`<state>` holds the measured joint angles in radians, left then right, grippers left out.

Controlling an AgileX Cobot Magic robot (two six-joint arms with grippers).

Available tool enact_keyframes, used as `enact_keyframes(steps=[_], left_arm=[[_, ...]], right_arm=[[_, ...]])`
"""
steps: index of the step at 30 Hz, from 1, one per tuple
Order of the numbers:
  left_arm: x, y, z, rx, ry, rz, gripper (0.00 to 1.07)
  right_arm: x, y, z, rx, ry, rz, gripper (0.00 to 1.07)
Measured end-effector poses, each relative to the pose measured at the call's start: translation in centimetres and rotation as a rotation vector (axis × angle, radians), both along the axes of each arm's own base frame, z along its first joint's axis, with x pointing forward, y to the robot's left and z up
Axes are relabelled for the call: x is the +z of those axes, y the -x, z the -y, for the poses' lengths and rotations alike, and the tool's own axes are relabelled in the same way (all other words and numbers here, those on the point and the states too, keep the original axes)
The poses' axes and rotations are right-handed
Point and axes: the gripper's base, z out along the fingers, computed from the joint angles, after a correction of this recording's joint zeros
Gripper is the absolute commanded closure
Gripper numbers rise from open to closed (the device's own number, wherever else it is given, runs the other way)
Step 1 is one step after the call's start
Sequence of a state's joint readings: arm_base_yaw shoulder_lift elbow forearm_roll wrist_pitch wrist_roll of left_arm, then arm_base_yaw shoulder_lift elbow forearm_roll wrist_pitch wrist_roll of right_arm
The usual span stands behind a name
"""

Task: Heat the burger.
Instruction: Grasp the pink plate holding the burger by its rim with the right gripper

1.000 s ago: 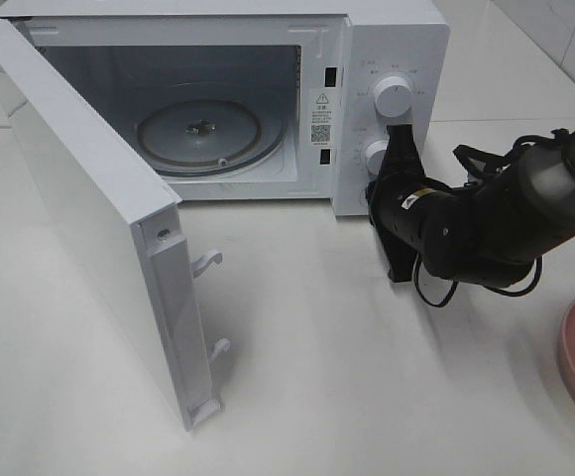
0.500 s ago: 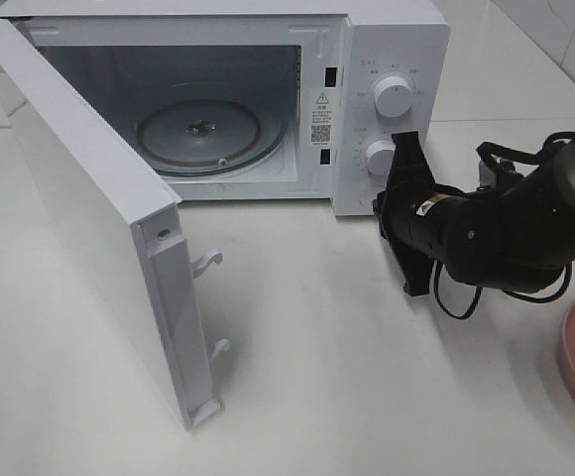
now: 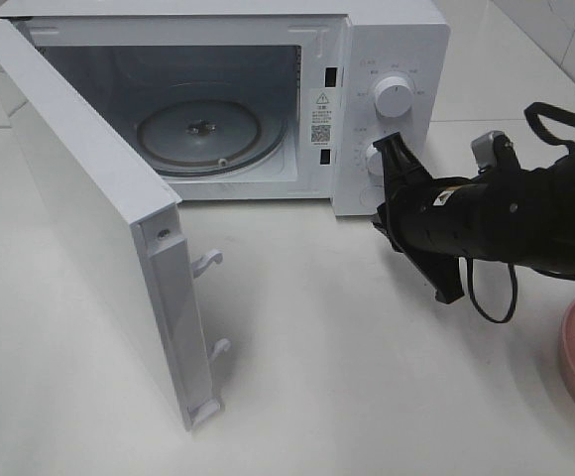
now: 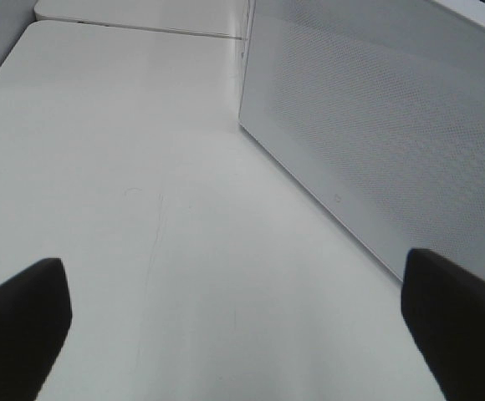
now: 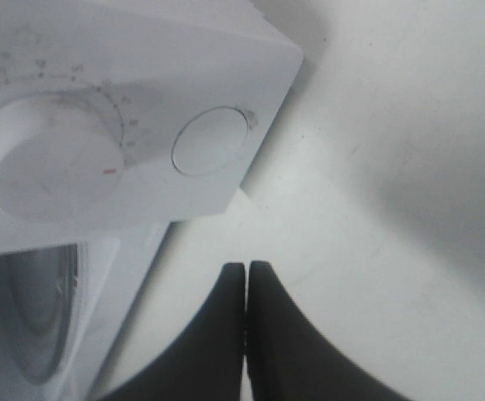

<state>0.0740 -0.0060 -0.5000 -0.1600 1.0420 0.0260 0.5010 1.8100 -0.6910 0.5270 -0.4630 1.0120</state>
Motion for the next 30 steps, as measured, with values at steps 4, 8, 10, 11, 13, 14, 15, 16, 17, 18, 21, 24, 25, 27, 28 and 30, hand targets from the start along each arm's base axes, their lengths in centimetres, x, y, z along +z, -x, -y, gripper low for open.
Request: enact_keyframes(steps=[4, 8, 10, 11, 13, 14, 15, 16, 17, 18, 21, 24, 25, 27, 28, 30], left_arm=[[0.0, 0.0, 0.0, 0.0, 0.0, 0.0, 0.06], [0.0, 0.0, 0.0, 0.0, 0.0, 0.0, 0.06], [0.0, 0.0, 0.0, 0.0, 0.0, 0.0, 0.06], [0.0, 0.0, 0.0, 0.0, 0.0, 0.0, 0.06], [0.0, 0.0, 0.0, 0.0, 0.0, 0.0, 0.06], [0.0, 0.0, 0.0, 0.0, 0.0, 0.0, 0.06], [0.0, 0.0, 0.0, 0.0, 0.0, 0.0, 0.06], [0.0, 0.0, 0.0, 0.0, 0.0, 0.0, 0.06], [0.0, 0.0, 0.0, 0.0, 0.0, 0.0, 0.06], [0.0, 0.0, 0.0, 0.0, 0.0, 0.0, 0.06], [0.0, 0.0, 0.0, 0.0, 0.0, 0.0, 0.06], [0.0, 0.0, 0.0, 0.0, 0.0, 0.0, 0.06], [0.0, 0.0, 0.0, 0.0, 0.0, 0.0, 0.06], [0.0, 0.0, 0.0, 0.0, 0.0, 0.0, 0.06], [0.0, 0.0, 0.0, 0.0, 0.0, 0.0, 0.06], [0.0, 0.0, 0.0, 0.0, 0.0, 0.0, 0.06]], right_arm=[[0.5, 0.5, -0.1, 0.108, 0.08, -0.017, 1.07], [1.1, 1.6, -0.3, 0.31, 0.215, -0.062, 1.06], [1.4, 2.0, -0.3, 0.395, 0.268, -0.068, 1.05], [1.6, 2.2, -0.3, 0.44, 0.295, -0.069, 1.05], [2.0, 2.6, -0.4, 0.528, 0.346, -0.072, 1.05], [2.2, 3.1, -0.4, 0.612, 0.383, -0.089, 1.04], [2.2, 3.1, -0.4, 0.612, 0.383, -0.089, 1.04], [2.3, 3.4, -0.4, 0.657, 0.403, -0.098, 1.03], [2.6, 3.9, -0.3, 0.738, 0.44, -0.11, 1.03], [2.6, 3.9, -0.3, 0.738, 0.44, -0.11, 1.03], [3.1, 4.7, -0.2, 0.848, 0.493, -0.125, 1.02], [3.6, 5.5, 0.2, 0.942, 0.544, -0.152, 1.01], [4.0, 6.0, 0.4, 0.994, 0.575, -0.175, 1.01], [4.3, 6.2, 0.6, 1.022, 0.594, -0.184, 1.0], [4.8, 6.5, 0.8, 1.06, 0.626, -0.196, 0.99], [5.5, 6.7, 1.1, 1.091, 0.66, -0.2, 0.97]])
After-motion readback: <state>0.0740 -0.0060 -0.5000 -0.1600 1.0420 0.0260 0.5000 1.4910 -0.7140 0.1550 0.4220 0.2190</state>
